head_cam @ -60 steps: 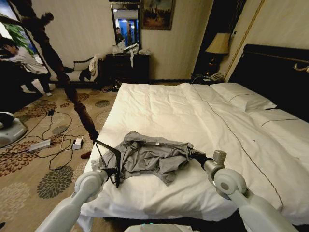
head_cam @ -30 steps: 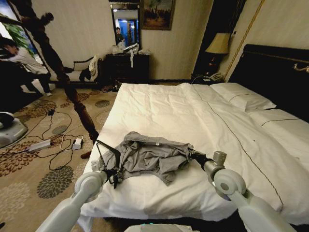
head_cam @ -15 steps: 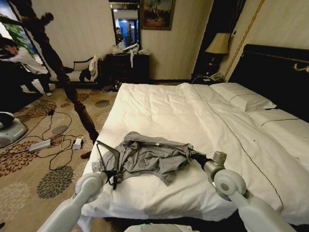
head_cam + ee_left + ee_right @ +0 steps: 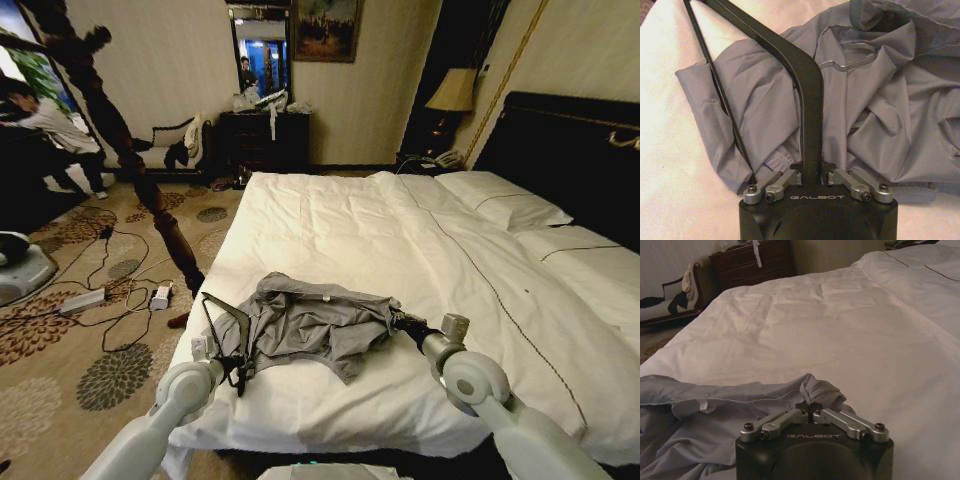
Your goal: Pick up the clothes from the bed and hang them on the clothes hanger.
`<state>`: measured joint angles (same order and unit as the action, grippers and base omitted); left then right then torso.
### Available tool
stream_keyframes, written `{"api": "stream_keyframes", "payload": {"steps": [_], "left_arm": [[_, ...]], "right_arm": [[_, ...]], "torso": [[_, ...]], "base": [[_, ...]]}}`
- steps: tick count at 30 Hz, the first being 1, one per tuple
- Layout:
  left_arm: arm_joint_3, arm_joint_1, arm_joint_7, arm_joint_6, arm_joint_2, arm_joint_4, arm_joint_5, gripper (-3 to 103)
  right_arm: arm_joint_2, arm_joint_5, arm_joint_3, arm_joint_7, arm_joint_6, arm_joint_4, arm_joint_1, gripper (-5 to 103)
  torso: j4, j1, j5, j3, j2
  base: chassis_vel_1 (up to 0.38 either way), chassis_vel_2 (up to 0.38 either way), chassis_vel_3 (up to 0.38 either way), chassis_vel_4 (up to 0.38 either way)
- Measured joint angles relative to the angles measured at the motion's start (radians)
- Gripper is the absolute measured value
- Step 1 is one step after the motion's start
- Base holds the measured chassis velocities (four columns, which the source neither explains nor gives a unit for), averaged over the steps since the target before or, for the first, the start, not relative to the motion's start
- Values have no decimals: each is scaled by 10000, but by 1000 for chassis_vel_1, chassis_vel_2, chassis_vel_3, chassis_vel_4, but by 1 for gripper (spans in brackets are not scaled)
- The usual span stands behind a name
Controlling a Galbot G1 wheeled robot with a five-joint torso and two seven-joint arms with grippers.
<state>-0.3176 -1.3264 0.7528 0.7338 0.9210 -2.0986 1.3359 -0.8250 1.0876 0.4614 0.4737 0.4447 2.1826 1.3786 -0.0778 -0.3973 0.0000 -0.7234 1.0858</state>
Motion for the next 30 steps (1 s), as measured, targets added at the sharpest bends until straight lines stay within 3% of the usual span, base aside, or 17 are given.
{"api": "stream_keyframes", "payload": {"steps": [3,5,7,11,15,20,30], "left_arm": [[61,-5,-36,2,-8,-24,-16,14],[149,-20,-64,23,-17,-71,-18,24],[187,-29,-68,28,-23,-87,-24,24],[229,-81,-99,29,-81,-104,-60,36],[238,-131,-148,29,-126,-117,-109,32],[230,-160,-227,41,-189,-201,-250,17],[-278,-488,-320,40,-520,-864,-480,17]], "right_arm": [[0,0,1,-2,0,12,2,0],[-2,0,1,-2,0,19,9,0],[-2,-1,1,-3,0,19,16,0],[14,9,1,-3,0,30,26,0],[27,27,0,0,0,30,14,0],[36,51,-11,8,0,19,-8,0],[6,48,10,33,0,40,-2,0]], "torso": [[0,0,0,0,0],[-1,0,-3,0,-1],[-1,0,-3,0,-1],[-1,0,-2,-1,-1],[-1,0,0,0,-1],[0,1,0,-1,-1],[-1,0,-2,0,-1]], "base": [[0,0,0,0],[0,0,0,0],[0,0,0,0],[0,0,0,0],[0,0,0,0],[0,0,0,0],[0,0,0,0]]}}
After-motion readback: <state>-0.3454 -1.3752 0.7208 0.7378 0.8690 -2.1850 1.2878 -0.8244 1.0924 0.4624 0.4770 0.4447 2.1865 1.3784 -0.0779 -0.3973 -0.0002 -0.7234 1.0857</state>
